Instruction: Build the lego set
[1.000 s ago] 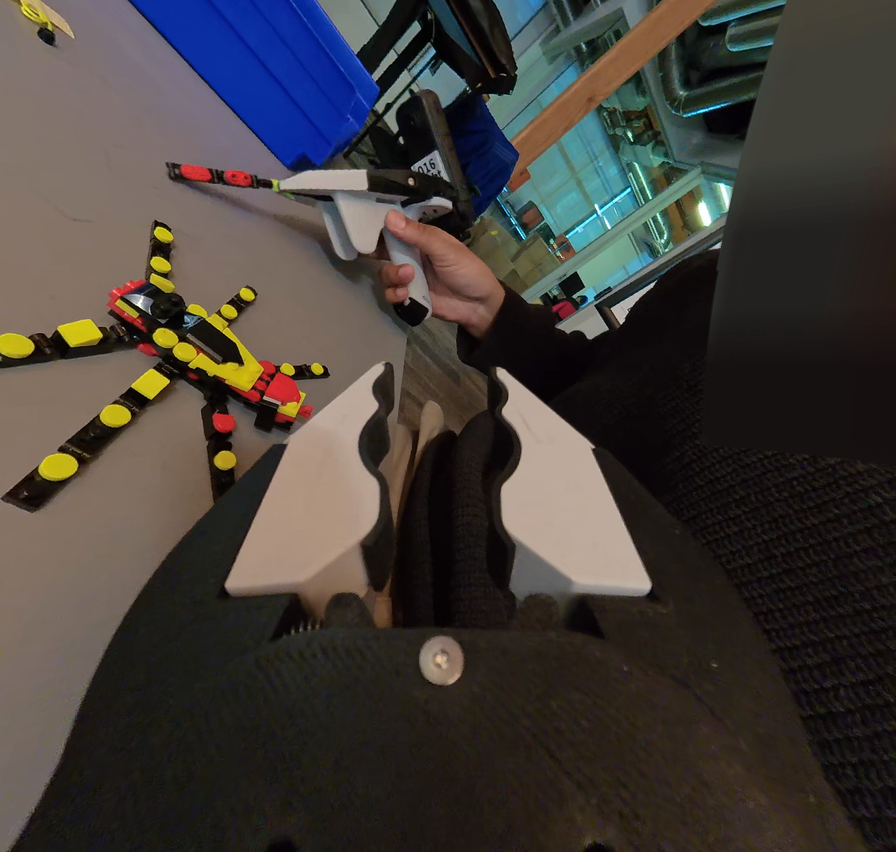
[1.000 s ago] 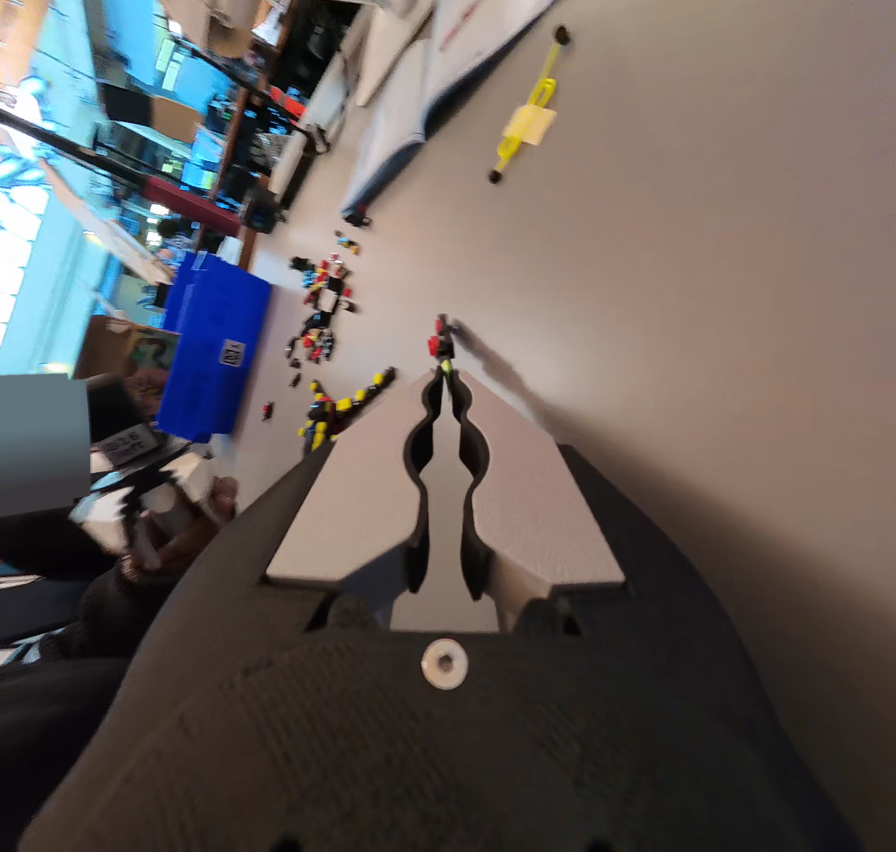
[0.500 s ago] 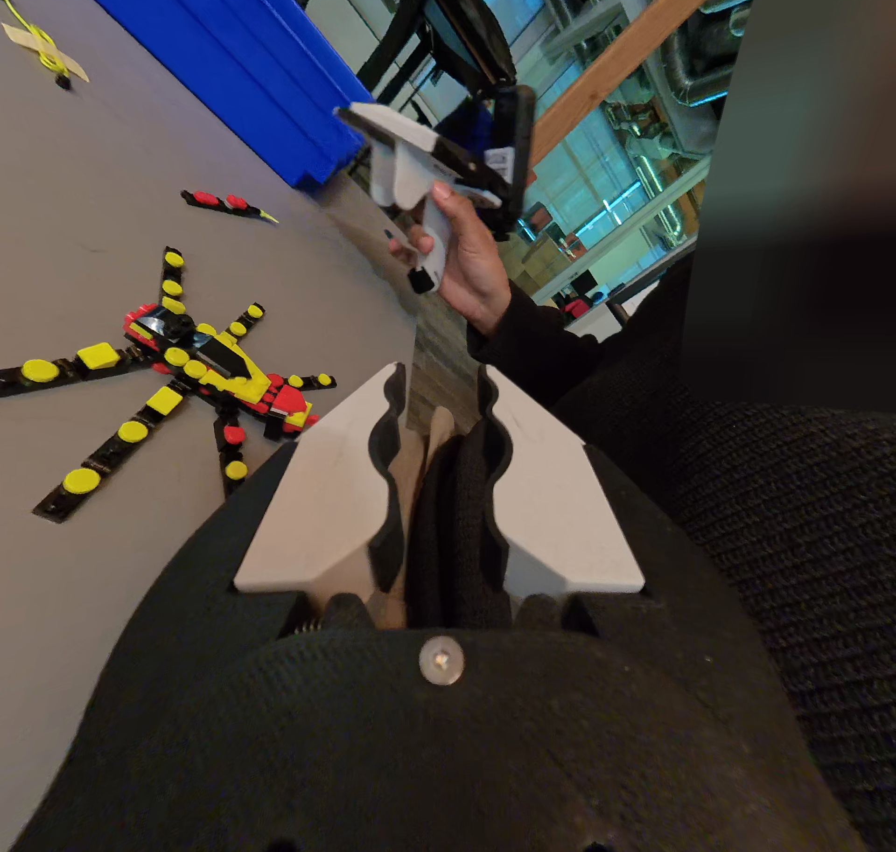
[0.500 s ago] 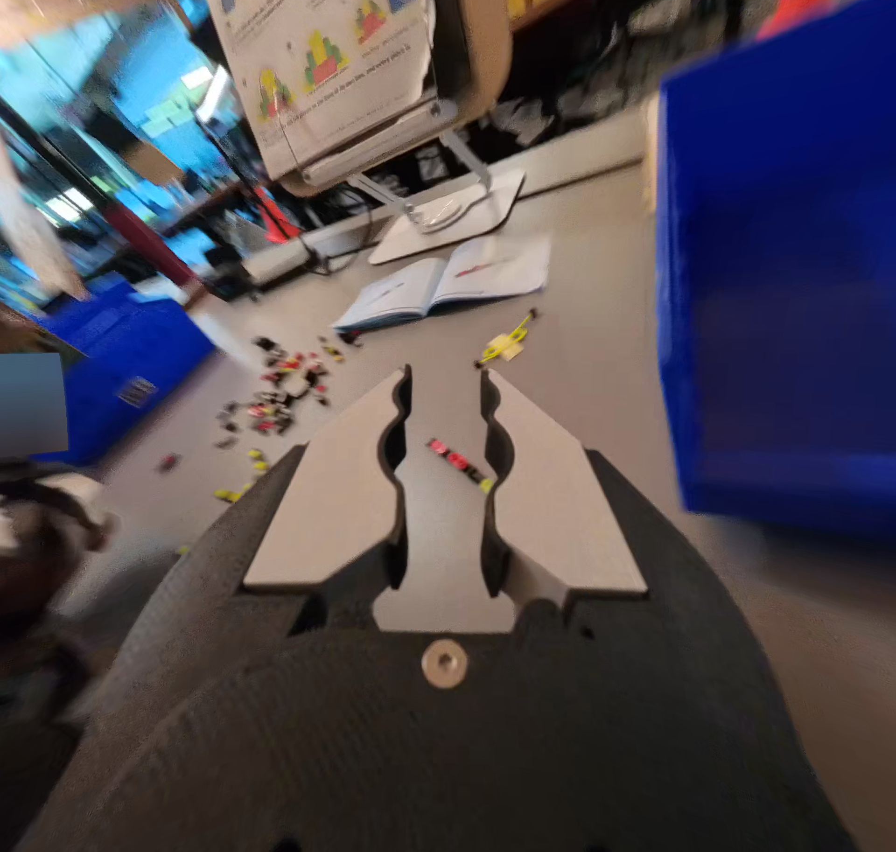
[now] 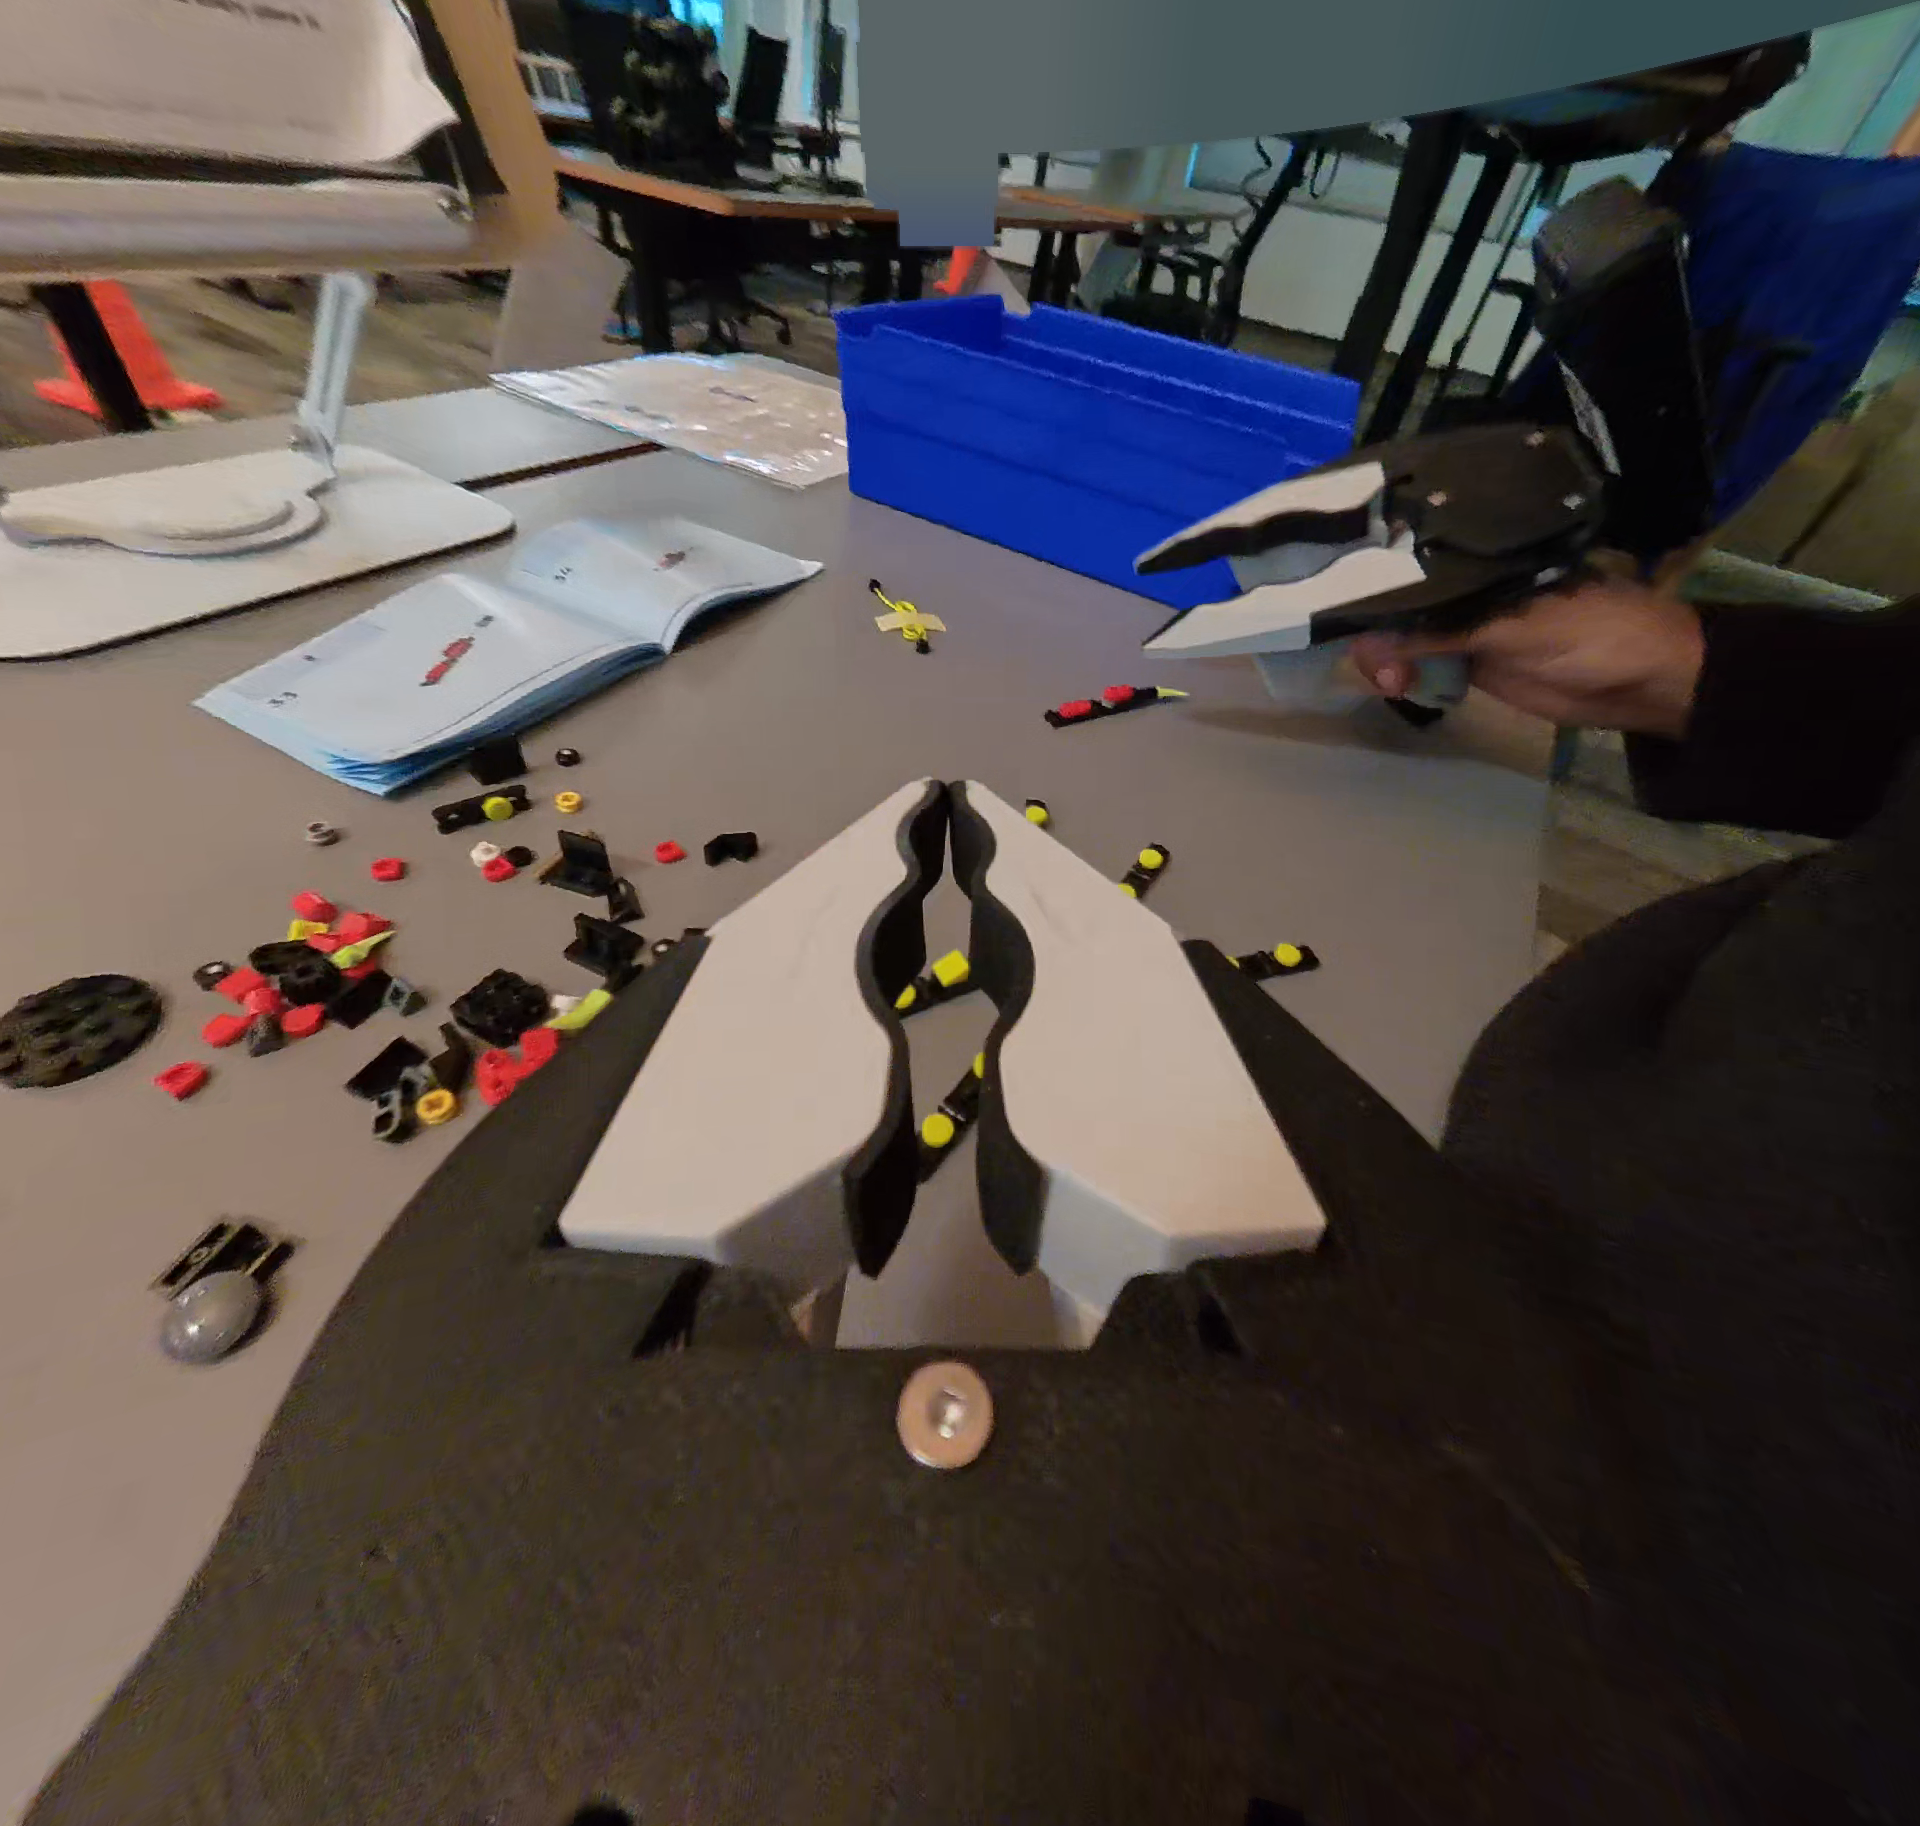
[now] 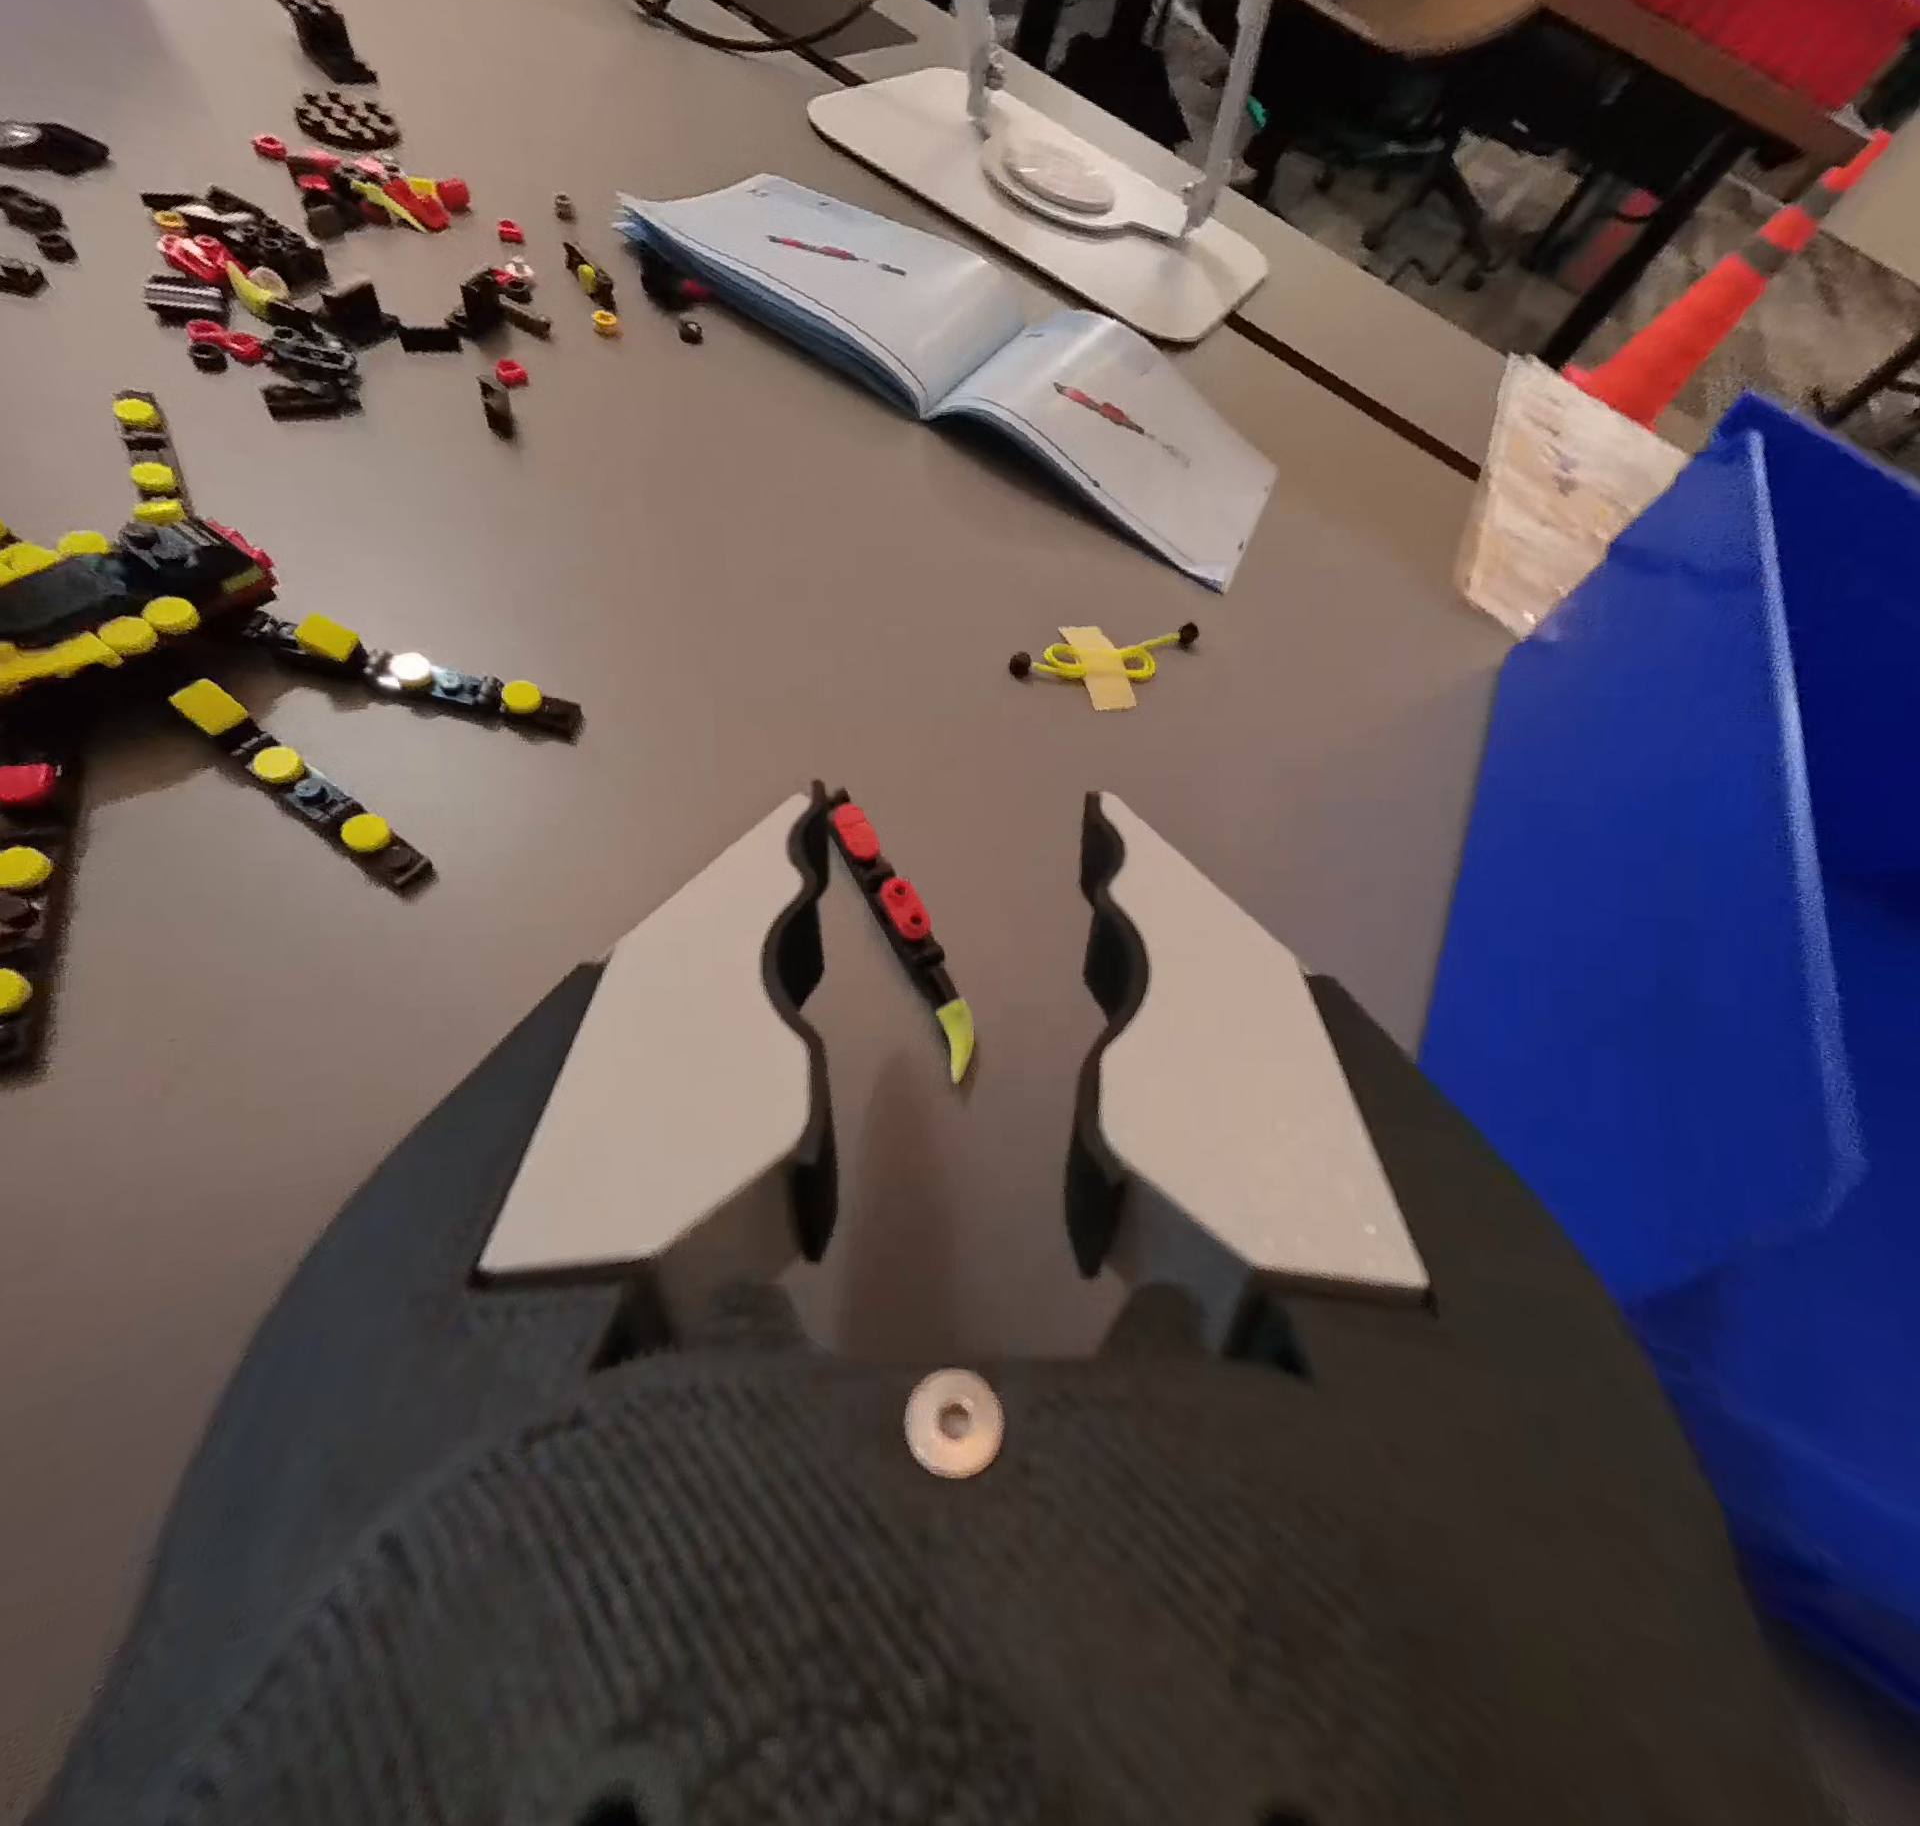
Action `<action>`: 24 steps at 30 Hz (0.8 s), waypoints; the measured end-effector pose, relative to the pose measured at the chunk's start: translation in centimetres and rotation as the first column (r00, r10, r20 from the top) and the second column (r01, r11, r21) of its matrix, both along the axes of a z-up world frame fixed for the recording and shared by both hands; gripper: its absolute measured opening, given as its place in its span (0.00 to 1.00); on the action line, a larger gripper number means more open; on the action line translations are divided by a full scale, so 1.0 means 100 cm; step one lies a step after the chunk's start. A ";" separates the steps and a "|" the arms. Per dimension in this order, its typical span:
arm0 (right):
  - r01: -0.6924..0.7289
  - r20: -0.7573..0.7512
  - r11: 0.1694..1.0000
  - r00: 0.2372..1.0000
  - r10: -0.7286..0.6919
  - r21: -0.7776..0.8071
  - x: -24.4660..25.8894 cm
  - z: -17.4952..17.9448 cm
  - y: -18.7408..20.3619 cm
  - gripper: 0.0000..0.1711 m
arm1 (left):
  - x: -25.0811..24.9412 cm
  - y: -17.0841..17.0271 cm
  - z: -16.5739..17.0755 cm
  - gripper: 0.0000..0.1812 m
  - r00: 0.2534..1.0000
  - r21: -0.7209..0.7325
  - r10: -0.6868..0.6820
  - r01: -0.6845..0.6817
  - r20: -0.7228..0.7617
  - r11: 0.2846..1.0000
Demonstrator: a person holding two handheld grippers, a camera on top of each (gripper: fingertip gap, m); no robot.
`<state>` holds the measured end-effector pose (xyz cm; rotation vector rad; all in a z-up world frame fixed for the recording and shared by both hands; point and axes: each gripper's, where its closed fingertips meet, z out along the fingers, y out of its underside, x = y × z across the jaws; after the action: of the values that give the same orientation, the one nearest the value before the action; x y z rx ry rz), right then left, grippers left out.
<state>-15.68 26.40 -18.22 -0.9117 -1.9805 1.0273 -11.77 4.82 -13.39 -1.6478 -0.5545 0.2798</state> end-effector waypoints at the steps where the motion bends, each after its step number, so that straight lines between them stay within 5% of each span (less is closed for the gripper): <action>1: -0.023 -0.017 1.000 1.000 0.022 -0.001 -0.003 0.005 -0.003 0.30 | 0.001 0.003 0.000 0.00 1.000 -0.002 -0.020 0.020 0.015 1.000; 6: -0.132 -0.131 0.991 0.983 0.126 -0.036 -0.022 0.044 -0.028 0.34 | 0.002 0.008 0.013 0.02 0.993 0.044 -0.101 0.098 0.058 0.994; 10: -0.149 -0.043 0.989 0.988 0.148 -0.020 -0.012 0.029 -0.040 0.33 | 0.007 0.000 0.020 0.09 0.987 0.093 -0.103 0.092 0.125 0.991; 17: -0.117 -0.102 0.980 0.986 0.135 0.162 0.013 0.031 -0.046 0.37 | 0.017 0.003 0.010 0.27 1.000 -0.082 -0.008 0.006 -0.018 0.997; 24: -0.110 0.024 0.992 0.993 0.112 -0.057 0.028 0.019 -0.042 0.39 | 0.011 0.009 -0.016 0.39 0.999 -0.146 0.025 -0.020 0.037 0.989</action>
<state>-12.88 22.23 -16.34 -0.8568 -2.0537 1.1426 -10.67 5.74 -14.94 -1.7919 -0.5933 0.3119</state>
